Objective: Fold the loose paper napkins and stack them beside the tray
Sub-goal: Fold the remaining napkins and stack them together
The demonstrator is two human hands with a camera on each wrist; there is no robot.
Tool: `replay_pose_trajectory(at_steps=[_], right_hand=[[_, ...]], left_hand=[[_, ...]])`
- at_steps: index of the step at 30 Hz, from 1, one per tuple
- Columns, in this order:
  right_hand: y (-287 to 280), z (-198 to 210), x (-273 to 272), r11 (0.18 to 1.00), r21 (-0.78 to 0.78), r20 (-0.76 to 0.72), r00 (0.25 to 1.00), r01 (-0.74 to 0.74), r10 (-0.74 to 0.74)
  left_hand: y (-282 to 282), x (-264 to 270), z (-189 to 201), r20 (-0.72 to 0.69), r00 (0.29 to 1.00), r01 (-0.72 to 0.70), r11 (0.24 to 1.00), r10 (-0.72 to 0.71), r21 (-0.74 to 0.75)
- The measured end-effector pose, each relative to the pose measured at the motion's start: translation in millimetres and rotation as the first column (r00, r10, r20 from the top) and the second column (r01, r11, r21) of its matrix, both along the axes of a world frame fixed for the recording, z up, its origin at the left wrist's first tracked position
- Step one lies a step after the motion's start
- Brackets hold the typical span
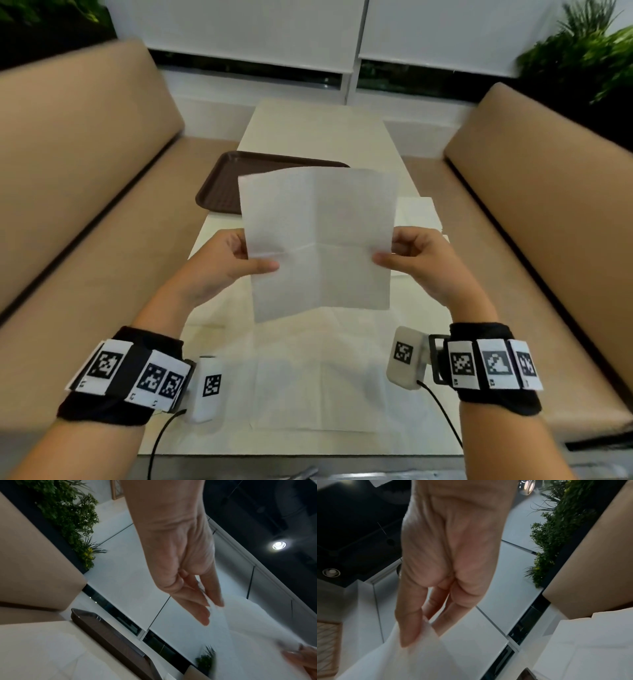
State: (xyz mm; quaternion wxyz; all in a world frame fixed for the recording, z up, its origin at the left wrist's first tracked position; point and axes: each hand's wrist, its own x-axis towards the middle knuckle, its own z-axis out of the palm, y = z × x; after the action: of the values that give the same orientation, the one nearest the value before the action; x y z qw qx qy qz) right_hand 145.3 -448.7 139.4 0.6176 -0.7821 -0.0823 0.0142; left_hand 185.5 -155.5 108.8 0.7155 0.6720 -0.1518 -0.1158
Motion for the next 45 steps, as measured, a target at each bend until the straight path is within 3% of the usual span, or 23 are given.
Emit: replay_pose_trajectory(at_steps=[3, 10, 13, 17, 19, 21, 23, 25, 28, 33, 37, 41, 45], right_hand=[[-2, -3, -1, 0.998, 0.025, 0.057, 0.997, 0.056, -0.058], [-2, -6, -3, 0.991, 0.137, 0.088, 0.996, -0.011, -0.001], [0, -8, -7, 0.991, 0.136, 0.057, 0.998, -0.014, 0.006], [-4, -14, -6, 0.982, 0.188, -0.013, 1.000, 0.003, 0.000], [-3, -10, -7, 0.998, 0.057, 0.068, 0.997, -0.033, 0.029], [12, 0, -7, 0.981, -0.134, 0.132, 0.979, -0.137, 0.155], [33, 5, -4, 0.922, -0.311, 0.132, 0.950, -0.232, 0.284], [46, 4, 0, 0.898, -0.378, 0.143, 0.944, -0.227, 0.299], [40, 3, 4, 0.933, -0.315, 0.134, 0.965, -0.174, 0.226], [0, -16, 8, 0.951, -0.280, -0.003, 0.991, -0.132, 0.137], [-39, -42, 12, 0.980, -0.176, -0.105, 0.992, -0.089, 0.071], [-85, -61, 33, 0.981, -0.153, -0.129, 0.981, 0.123, -0.143], [-125, -64, 71, 0.942, -0.134, -0.158, 0.931, 0.308, -0.328]], left_hand=[[3, -1, 5, 0.031, 0.999, -0.031, 0.999, 0.032, -0.014], [9, -7, 9, 0.158, 0.984, -0.069, 0.996, 0.075, -0.048], [8, -12, 17, 0.091, 0.989, -0.113, 0.993, 0.116, -0.034], [9, -16, 28, 0.060, 0.997, -0.057, 0.998, 0.058, -0.024], [5, -18, 35, 0.195, 0.980, -0.078, 0.984, 0.046, 0.160], [-5, -18, 40, 0.341, 0.938, -0.071, 0.925, -0.066, 0.374], [-20, -19, 52, 0.398, 0.898, -0.038, 0.867, -0.189, 0.496], [-30, -18, 60, 0.426, 0.866, -0.014, 0.839, -0.261, 0.543], [-39, -14, 68, 0.426, 0.862, -0.020, 0.823, -0.274, 0.568], [-43, 0, 65, 0.369, 0.915, -0.072, 0.833, -0.164, 0.549], [-56, 16, 47, 0.240, 0.962, -0.026, 0.833, -0.129, 0.553], [-86, 41, 23, 0.044, 0.996, 0.049, 0.890, -0.077, 0.454], [-145, 80, -10, 0.019, 1.000, 0.006, 0.911, -0.016, 0.413]])
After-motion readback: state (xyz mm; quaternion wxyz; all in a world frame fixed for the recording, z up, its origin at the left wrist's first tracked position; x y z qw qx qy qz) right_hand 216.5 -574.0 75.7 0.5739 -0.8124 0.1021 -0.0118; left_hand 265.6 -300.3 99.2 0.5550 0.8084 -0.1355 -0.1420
